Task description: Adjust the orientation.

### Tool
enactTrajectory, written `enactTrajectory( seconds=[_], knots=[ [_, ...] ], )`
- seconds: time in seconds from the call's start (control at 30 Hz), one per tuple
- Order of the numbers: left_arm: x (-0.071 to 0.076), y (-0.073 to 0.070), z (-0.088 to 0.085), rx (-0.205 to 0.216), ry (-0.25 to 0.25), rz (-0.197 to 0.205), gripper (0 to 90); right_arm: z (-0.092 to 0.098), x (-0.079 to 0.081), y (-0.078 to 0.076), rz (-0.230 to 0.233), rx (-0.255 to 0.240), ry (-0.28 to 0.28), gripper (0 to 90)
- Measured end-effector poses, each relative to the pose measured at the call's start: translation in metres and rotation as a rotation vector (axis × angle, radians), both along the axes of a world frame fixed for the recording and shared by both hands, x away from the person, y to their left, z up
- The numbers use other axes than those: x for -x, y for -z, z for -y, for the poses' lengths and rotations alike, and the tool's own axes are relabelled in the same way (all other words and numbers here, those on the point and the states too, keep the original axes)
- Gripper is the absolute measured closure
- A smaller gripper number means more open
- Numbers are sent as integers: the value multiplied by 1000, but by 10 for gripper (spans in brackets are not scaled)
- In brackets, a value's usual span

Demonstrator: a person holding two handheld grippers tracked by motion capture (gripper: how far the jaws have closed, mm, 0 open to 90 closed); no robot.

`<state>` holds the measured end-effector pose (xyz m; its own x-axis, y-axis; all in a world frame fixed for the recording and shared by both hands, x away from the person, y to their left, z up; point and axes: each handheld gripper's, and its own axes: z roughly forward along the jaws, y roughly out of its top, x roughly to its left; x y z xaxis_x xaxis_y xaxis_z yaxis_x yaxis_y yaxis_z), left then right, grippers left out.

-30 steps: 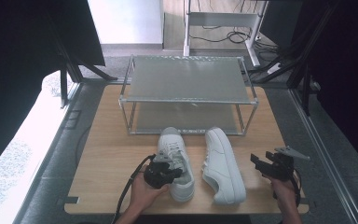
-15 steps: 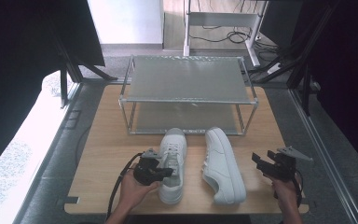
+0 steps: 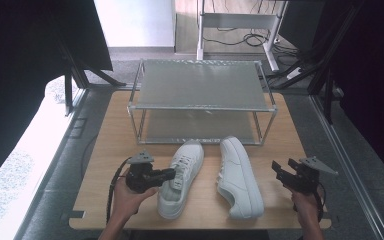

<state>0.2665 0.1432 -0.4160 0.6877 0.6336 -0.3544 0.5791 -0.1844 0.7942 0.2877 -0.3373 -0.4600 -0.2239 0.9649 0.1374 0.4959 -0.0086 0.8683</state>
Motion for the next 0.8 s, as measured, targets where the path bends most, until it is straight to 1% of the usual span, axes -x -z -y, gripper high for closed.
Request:
enactTrajectory(
  seconds=[0.03, 0.07, 0.1, 0.13, 0.17, 0.2, 0.27, 0.33, 0.4, 0.47, 0.5, 0.57, 0.67, 0.73, 0.8],
  knots=[
    [0, -2, -3, 22, -13, 23, 762, 0, 1, -1, 9, -4, 2, 326],
    [0, -3, -7, 39, -23, 37, 732, 0, 1, -2, 12, -7, -1, 326],
    [-1, -3, -10, 49, -43, 48, 697, 0, 1, -2, 12, -11, -5, 326],
    [-2, -1, -12, 51, -63, 53, 638, -1, 1, -2, 11, -15, -10, 327],
    [-4, 1, -15, 48, -74, 45, 569, -2, 1, -2, 9, -20, -21, 338],
    [-5, 3, -18, 42, -81, 36, 569, -2, 1, -2, 9, -20, -21, 338],
    [-9, 7, -24, 26, -111, 33, 482, -3, 1, -3, 11, -25, -41, 362],
    [-11, 9, -29, 35, -127, 27, 422, -5, 1, -5, 16, -26, -62, 375],
    [-13, 11, -34, 46, -149, 29, 386, -8, 2, -7, 20, -22, -82, 388],
    [-14, 12, -39, 56, -169, 31, 374, -10, 2, -8, 22, -24, -88, 393],
    [-14, 12, -42, 68, -178, 35, 366, -11, 2, -10, 22, -23, -94, 407],
    [-14, 11, -45, 77, -187, 44, 355, -15, 4, -13, 21, -22, -111, 444],
    [-14, 11, -48, 98, -198, 46, 341, -20, 5, -17, 25, -4, -135, 524],
    [-15, 13, -50, 93, -205, 38, 333, -25, 6, -20, 32, -4, -146, 576],
    [-17, 15, -50, 81, -207, 36, 332, -28, 7, -23, 38, -11, -173, 617]
  ],
)
